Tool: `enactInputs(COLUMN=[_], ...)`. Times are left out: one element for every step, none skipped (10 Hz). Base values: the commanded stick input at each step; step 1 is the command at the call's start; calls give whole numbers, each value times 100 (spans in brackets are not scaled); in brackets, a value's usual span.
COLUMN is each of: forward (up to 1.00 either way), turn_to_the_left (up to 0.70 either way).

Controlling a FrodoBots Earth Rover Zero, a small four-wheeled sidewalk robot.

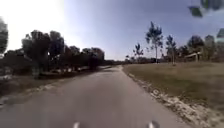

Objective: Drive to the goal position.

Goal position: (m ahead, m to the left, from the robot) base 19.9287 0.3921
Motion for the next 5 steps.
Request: enactInputs(forward=[95,96,97,99,100], turn_to_the_left=[0,7,13,21,15])
